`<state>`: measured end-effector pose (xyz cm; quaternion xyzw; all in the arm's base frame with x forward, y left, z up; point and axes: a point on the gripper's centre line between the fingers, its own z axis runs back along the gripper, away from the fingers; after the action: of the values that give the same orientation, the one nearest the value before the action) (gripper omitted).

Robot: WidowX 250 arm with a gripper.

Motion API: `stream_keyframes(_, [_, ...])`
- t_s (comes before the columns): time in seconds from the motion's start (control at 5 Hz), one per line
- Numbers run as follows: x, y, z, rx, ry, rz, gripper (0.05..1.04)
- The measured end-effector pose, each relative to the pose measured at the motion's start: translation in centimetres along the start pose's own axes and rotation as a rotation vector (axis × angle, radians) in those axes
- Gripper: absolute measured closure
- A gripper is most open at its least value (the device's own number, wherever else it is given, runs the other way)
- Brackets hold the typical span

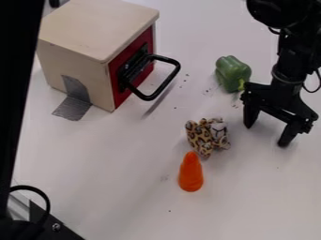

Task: Put the green bell pepper on top of the drawer

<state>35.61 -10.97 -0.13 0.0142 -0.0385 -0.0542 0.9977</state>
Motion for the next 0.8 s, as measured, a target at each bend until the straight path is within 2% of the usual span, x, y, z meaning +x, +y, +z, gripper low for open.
stream_keyframes(0.2, [-0.2,-0.1,-0.1,-0.001,0.010,0.001,0.083])
stream_keyframes(0.4, [-0.8,0.3,0.2,-0.011,0.070,0.069,0.083])
stream_keyframes(0.8, [2.0,2.6,6.6,-0.010,-0.027,0.180,0.083])
